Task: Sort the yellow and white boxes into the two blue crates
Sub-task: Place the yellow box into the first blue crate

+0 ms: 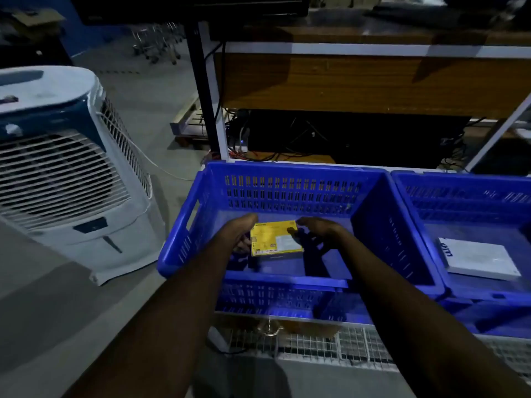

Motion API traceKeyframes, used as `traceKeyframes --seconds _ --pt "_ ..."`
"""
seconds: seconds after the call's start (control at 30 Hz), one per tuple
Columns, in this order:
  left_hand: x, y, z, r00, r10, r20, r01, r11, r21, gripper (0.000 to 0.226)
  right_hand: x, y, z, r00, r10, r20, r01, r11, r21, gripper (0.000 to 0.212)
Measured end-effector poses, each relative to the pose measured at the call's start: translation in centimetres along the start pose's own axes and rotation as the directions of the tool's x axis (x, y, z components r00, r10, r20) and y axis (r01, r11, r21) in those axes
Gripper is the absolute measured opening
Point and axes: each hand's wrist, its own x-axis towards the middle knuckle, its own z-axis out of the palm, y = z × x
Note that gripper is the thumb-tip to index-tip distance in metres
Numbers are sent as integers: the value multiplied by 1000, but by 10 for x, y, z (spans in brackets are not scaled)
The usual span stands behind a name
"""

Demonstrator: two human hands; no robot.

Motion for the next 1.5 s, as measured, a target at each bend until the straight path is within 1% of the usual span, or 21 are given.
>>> traceKeyframes --seconds 0.03,0.1,0.17,0.23,0.3,0.33,0.4,0.43,0.47,0.57,0.67,0.73,0.83,1.0,1.07,1.17,1.23,1.3,1.4,1.43,1.5 --pt "-1 0 0 1000 -2 -20 2 1000 -9 55 -2 0 2 1000 20 23 -19 1000 -24 35" --pt "-10 4 2 999 -27 -26 30 991 128 63 -5 -3 3 997 30 71 -29 1000 -7 34" --pt "-20 9 7 1000 -23 14 19 968 251 59 -11 -4 3 992 37 121 -46 996 73 33" --pt "-24 12 9 1000 -7 22 1 966 259 55 -16 -3 4 990 50 132 -64 992 108 34" --pt "-28 17 11 998 -10 54 -2 976 216 57 -15 -4 1 989 49 139 -68 988 135 35" --pt "-27 19 13 998 5 68 -18 981 195 61 -14 -5 0 993 39 114 -55 989 136 45" --pt "-34 27 15 993 115 23 -117 982 147 70 -14 -6 -2 998 28 51 -33 994 100 66" --pt "-38 31 14 981 191 -32 -187 978 97 73 -14 -6 -2 1000 12 15 -14 995 94 67" --pt "-41 35 13 958 277 -77 -276 961 24 71 -16 -6 -3 1000 -15 -10 16 993 115 63" --pt "-52 40 8 880 451 -147 -474 852 -221 38 -19 -1 -8 982 -135 -130 165 952 259 45" --pt "-68 42 -2 820 549 -159 -564 732 -382 49 -24 11 -13 929 -264 -258 347 861 371 43" --pt "-76 43 -5 786 599 -150 -597 673 -438 52 -27 17 -20 915 -314 -252 398 803 444 43" --pt "-79 39 1 773 627 -99 -585 643 -495 47 -29 21 -30 910 -345 -231 411 827 384 41" --pt "-74 32 11 781 618 -86 -549 616 -565 43 -24 22 -33 849 -411 -332 503 820 272 41" --pt "-72 33 11 768 634 -84 -561 605 -565 36 -23 21 -33 832 -421 -361 532 790 304 44" --pt "-74 33 14 769 638 -43 -532 603 -594 21 -24 20 -32 841 -417 -344 535 733 420 34" --pt "-73 33 18 793 609 -9 -511 657 -554 23 -26 19 -32 866 -403 -296 500 726 472 30" --pt "-74 31 22 833 545 89 -434 746 -505 26 -29 19 -33 885 -404 -230 461 700 545 36" --pt "-78 28 20 869 443 221 -289 815 -502 24 -35 20 -36 841 -527 -123 456 565 688 36" --pt "-78 27 18 874 419 245 -253 824 -506 26 -36 21 -37 810 -579 -95 475 551 686 32" --pt "-81 26 17 871 391 297 -206 840 -501 33 -35 22 -35 764 -640 -79 577 624 528 27"
